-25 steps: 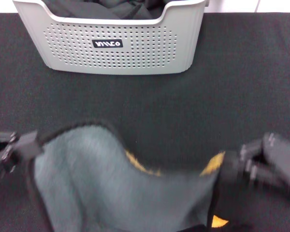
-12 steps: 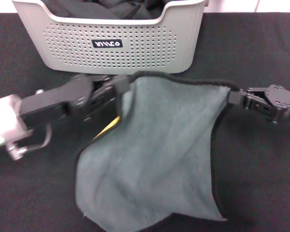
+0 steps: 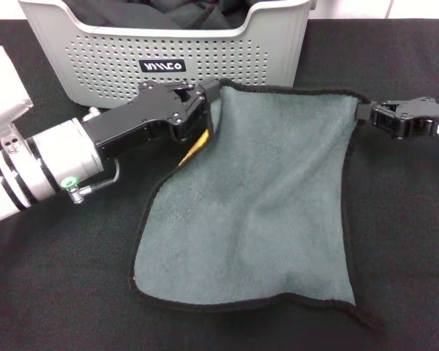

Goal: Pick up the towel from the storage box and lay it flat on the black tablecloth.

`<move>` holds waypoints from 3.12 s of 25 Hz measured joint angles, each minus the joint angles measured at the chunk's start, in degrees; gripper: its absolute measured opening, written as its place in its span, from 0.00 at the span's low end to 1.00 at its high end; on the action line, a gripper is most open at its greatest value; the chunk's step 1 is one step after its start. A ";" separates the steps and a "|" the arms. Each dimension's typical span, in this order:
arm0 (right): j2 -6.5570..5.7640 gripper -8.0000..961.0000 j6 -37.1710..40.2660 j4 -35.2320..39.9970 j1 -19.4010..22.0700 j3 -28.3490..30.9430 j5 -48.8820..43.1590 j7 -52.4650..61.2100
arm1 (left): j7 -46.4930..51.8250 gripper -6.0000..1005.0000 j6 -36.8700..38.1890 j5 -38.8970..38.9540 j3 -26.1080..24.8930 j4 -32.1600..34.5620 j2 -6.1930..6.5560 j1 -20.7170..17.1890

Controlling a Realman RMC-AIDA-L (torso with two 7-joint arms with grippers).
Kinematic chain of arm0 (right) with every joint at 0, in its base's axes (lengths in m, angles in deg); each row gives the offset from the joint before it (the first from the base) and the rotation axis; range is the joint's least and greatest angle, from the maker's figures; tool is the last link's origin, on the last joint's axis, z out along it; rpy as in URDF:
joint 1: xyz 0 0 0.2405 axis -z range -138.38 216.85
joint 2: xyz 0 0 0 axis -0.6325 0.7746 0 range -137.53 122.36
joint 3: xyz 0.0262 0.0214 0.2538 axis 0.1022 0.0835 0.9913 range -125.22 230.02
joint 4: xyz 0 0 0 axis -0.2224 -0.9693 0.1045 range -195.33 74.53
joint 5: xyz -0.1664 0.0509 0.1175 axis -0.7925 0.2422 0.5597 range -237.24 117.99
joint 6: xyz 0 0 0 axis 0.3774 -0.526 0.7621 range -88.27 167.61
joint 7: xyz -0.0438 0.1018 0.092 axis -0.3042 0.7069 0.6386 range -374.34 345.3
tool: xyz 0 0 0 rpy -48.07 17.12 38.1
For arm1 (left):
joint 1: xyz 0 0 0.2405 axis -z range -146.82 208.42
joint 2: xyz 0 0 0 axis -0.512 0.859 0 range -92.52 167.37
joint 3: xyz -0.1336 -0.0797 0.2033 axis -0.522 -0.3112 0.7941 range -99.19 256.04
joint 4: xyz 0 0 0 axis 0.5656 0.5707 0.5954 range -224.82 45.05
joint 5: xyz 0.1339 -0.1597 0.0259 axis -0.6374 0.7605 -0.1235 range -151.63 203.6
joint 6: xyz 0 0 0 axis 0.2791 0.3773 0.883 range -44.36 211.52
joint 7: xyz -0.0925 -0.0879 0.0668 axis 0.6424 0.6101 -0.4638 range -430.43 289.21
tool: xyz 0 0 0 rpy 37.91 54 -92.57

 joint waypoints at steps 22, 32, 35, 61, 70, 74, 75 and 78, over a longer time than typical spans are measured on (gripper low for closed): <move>2.97 0.10 17.70 -3.86 -9.16 -0.11 -12.76 5.28 | -19.66 0.03 -13.63 4.56 0.36 -4.99 -0.74 1.70; 2.93 0.11 18.29 -3.30 -7.46 0.40 -12.59 5.04 | -20.68 0.08 -16.01 10.45 0.18 -5.54 -0.84 0.84; 3.15 0.11 19.08 -0.70 -5.05 0.43 -12.38 4.81 | -20.48 0.13 -16.03 12.97 0.17 -5.55 -0.73 0.11; 1.54 0.92 -30.57 18.79 3.69 7.83 -10.31 -5.57 | 9.58 0.88 25.42 -9.55 0.70 8.69 4.29 -7.77; 1.83 0.91 -32.45 32.62 4.58 -3.27 -9.75 -1.59 | 17.82 0.88 32.57 -17.22 0.77 17.81 2.84 -2.52; 2.05 0.91 -32.46 37.76 6.83 -2.91 -9.73 -1.30 | 18.55 0.88 32.67 -15.52 0.76 20.47 2.25 -2.24; 2.01 0.91 -32.42 38.35 7.00 -2.49 -9.73 -1.28 | 18.91 0.88 32.68 -15.10 0.76 21.29 2.19 -2.24; 2.00 0.91 -32.41 39.64 6.63 -0.63 -9.73 -1.09 | 19.55 0.88 32.70 -12.73 0.74 23.79 2.14 -2.19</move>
